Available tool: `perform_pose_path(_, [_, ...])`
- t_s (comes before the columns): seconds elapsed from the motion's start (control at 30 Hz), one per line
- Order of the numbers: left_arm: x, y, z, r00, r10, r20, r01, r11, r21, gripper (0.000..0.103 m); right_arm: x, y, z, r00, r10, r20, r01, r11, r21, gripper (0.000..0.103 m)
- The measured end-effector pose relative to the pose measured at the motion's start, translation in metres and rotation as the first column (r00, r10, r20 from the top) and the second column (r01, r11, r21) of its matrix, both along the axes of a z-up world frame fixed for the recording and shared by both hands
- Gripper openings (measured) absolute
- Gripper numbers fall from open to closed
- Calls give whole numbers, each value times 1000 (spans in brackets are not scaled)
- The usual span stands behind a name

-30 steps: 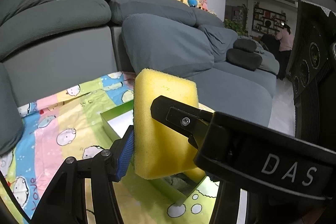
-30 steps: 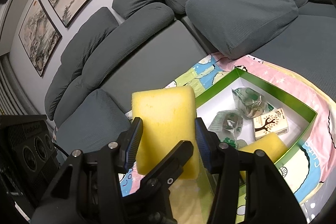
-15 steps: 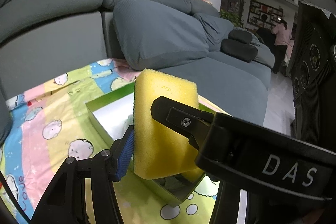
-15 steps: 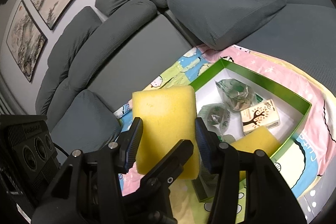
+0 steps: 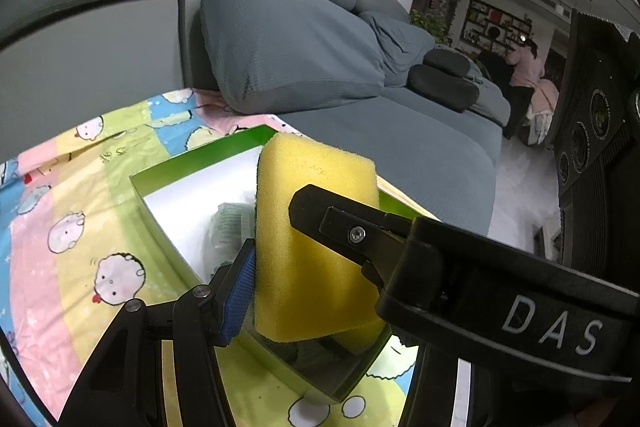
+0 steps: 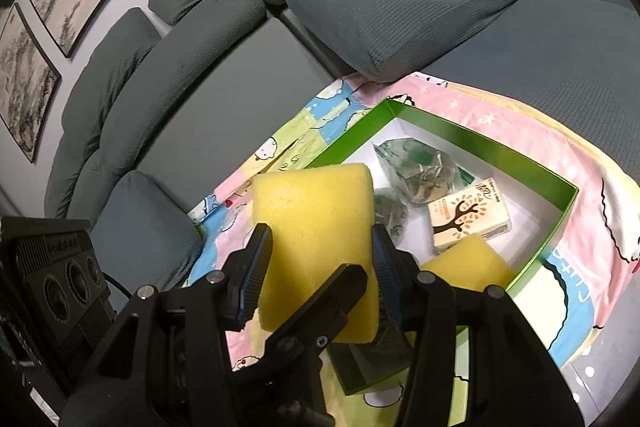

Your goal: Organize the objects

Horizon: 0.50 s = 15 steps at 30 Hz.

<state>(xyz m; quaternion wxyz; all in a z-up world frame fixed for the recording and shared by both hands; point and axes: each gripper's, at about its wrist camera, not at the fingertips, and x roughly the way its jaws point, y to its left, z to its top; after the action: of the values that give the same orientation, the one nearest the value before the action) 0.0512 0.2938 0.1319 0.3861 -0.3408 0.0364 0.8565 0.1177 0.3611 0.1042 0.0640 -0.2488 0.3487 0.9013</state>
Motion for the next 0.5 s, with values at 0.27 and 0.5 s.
perform_pose_path(0.27, [-6, 4, -9, 999, -15, 35, 15, 1000, 11, 56, -4, 4, -6, 999, -22, 35, 22, 1000, 5, 50])
perform_pose_path(0.5, [-12, 6, -18, 997, -12, 75, 11, 1000, 18, 56, -11, 8, -14, 997, -27, 77, 27, 1000, -1, 50])
